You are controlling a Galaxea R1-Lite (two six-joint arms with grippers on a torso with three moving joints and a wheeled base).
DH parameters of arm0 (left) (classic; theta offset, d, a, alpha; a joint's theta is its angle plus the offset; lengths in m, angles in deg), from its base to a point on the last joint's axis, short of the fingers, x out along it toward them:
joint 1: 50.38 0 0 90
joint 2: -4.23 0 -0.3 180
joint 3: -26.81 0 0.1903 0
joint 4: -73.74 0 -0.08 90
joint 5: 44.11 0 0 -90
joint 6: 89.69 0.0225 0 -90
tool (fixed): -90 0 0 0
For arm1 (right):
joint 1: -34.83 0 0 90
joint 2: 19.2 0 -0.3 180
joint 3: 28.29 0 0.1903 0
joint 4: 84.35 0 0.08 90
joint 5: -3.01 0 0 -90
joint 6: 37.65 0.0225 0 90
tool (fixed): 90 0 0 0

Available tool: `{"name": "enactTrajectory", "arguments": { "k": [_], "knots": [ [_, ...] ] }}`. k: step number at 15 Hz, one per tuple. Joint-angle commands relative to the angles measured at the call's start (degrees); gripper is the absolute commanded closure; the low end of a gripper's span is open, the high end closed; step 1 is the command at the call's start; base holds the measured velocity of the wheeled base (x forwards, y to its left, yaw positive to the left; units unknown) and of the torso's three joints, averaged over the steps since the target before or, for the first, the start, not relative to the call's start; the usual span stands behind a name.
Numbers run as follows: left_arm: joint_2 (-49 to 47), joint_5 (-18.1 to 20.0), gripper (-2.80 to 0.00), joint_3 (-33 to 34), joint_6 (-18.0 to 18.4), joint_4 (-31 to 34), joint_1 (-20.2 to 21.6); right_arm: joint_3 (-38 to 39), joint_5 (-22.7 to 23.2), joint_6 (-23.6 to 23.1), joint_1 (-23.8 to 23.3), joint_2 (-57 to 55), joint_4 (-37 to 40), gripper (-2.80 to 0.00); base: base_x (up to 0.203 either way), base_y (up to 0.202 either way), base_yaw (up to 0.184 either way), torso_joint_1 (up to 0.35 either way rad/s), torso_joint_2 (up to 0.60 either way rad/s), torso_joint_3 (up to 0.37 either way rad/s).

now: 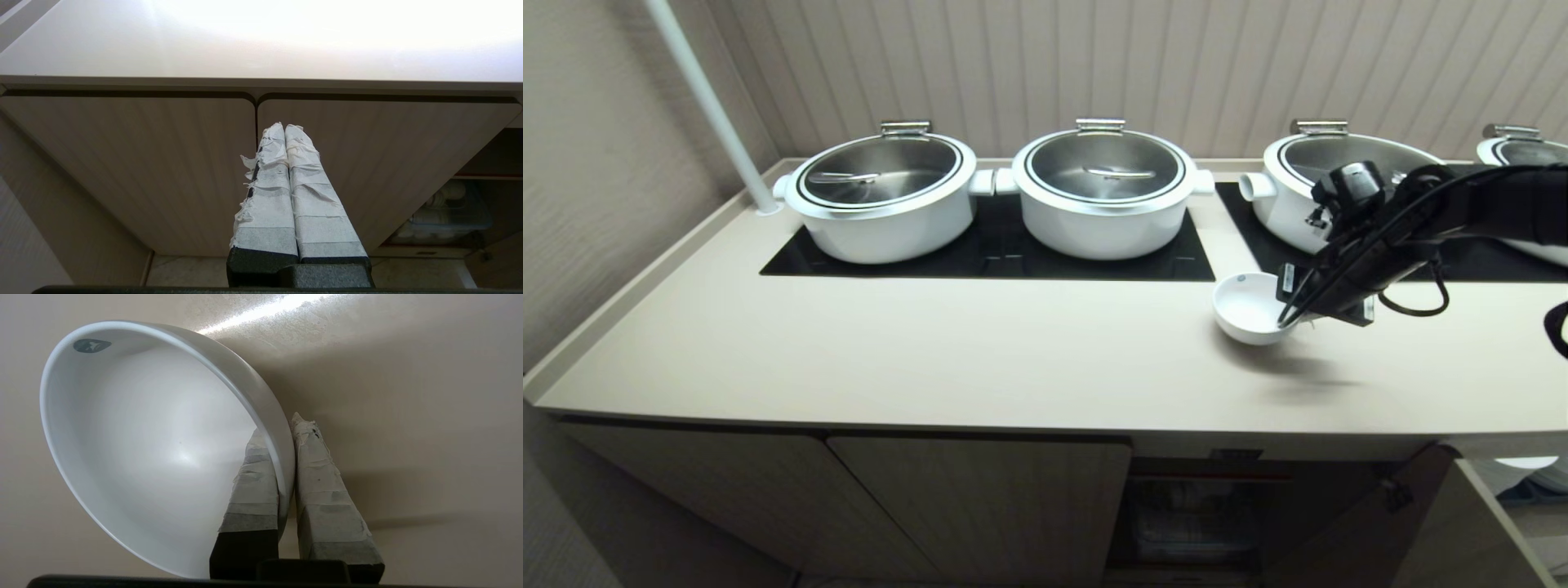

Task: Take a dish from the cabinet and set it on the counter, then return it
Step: Pick up the bowl from the table

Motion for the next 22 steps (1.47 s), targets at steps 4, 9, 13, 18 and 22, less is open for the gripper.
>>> {"name": "enactTrajectory", "arguments": {
  "k": [4,9,13,18,22],
  "knots": [
    [0.02,0.00,0.00,-0.04,-0.03,-0.04,-0.01,1.74,0.11,3.74,0.28,3.46,0.32,0.00,0.000,0.000,0.000,0.000,0.00,0.000],
    [0.02,0.00,0.00,0.01,-0.03,-0.04,0.05,6.24,0.26,4.59,0.28,7.66,-0.03,0.00,0.000,0.000,0.000,0.000,0.00,0.000],
    [0.02,0.00,0.00,0.01,-0.03,-0.04,-0.01,11.11,0.51,5.73,0.29,11.72,-0.34,0.00,0.000,0.000,0.000,0.000,0.00,0.000],
    [0.02,0.00,0.00,-0.03,-0.03,-0.04,-0.01,21.51,3.59,5.72,0.37,19.70,-6.14,0.00,0.000,0.000,0.000,0.000,0.00,0.000],
    [0.02,0.00,0.00,-0.02,-0.03,-0.04,-0.01,30.64,5.29,5.61,0.37,27.53,-7.57,0.00,0.000,0.000,0.000,0.000,0.00,0.000]
  ]
}}
